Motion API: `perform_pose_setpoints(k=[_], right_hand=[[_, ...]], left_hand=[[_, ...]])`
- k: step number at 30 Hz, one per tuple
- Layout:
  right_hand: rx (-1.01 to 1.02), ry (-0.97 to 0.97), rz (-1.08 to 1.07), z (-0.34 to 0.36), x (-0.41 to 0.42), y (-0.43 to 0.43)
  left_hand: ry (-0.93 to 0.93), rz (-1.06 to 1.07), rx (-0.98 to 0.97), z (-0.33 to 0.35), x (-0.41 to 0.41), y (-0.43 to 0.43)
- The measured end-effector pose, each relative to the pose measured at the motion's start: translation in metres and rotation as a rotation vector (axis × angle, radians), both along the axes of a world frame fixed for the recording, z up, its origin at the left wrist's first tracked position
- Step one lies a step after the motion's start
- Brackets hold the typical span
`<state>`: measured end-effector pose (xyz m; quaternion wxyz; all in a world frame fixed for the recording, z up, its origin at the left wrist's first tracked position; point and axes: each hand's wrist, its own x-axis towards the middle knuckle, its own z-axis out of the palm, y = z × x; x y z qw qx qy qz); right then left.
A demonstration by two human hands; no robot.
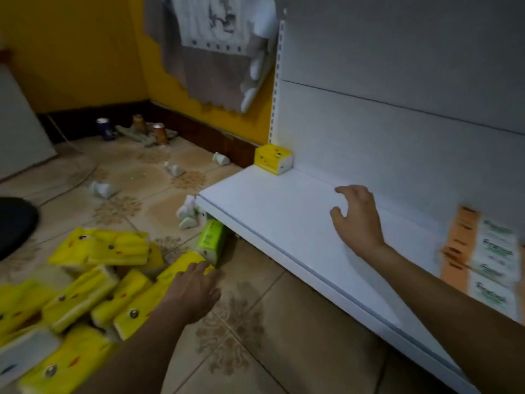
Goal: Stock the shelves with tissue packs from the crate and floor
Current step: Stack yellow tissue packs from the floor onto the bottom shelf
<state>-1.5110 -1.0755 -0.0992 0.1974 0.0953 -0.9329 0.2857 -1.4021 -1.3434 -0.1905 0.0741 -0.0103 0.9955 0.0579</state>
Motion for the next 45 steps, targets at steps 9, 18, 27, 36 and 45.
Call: perform_pose_setpoints(k=[9,18,27,36,45], right_hand=[[0.257,-0.403,0.377,-0.077,-0.011,-0.209],[-0.193,-0.704,-0.022,-0.176,-0.038,-0.247],[-0.389,-0.853,0.015,-0.199,-0.057,-0.268],[0.063,-0.352,0.697,-0.172,-0.023,-0.211],[-0.396,-0.51,0.602,-0.093,-0.014,-0.196]], left_hand=[[0.05,0.291,0.196,-0.038,0.008,-0.106],[0.131,0.137,0.227,-0.057,-0.009,-0.106],[0.123,0.193,0.257,-0.084,-0.007,-0.113],[0.383,0.434,0.681,-0.07,-0.029,-0.092],[0.59,0.468,0.806,-0.024,-0.037,-0.076]])
